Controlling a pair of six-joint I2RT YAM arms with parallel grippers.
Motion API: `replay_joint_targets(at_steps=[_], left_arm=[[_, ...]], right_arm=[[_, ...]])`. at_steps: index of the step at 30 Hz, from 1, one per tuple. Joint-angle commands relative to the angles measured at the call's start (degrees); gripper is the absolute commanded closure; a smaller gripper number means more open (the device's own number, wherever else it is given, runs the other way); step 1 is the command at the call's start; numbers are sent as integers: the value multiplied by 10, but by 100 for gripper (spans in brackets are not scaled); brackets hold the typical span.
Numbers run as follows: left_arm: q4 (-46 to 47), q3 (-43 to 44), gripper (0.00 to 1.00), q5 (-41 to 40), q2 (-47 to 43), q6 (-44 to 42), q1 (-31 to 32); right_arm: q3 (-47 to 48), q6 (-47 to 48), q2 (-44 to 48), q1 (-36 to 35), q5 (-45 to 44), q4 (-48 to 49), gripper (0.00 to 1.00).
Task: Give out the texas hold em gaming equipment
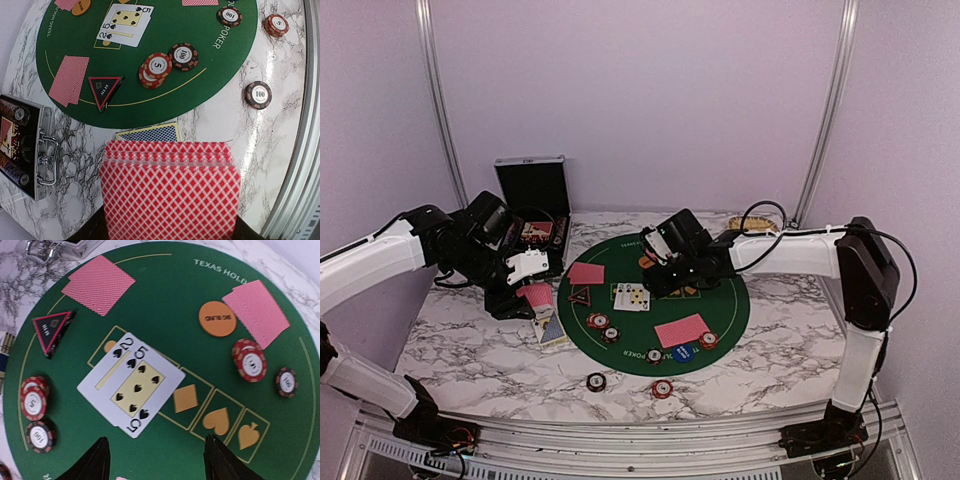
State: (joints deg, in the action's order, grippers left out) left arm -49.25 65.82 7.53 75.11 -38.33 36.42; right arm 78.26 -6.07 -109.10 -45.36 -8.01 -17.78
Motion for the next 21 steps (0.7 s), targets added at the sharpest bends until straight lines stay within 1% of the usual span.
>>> replay_joint_targets(at_steps=[1,4,8,12,16,21], left_arm=[[-1,7,100,14,-4,1,-1],[-1,8,100,18,-3,1,-1],[0,12,100,22,2,7,-1],[0,12,100,24,6,11,1],[0,11,100,23,8,11,3],[4,15,100,15,12,10,4]], right_arm=[[20,-114,9,5,157,-38,37],[11,-159,27,6,234,-31,30],[16,-224,39,7,305,-1,18],[28,-312,20,6,405,73,11],[45,-371,-8,-4,456,127,8],[79,-406,-36,-27,480,165,8]])
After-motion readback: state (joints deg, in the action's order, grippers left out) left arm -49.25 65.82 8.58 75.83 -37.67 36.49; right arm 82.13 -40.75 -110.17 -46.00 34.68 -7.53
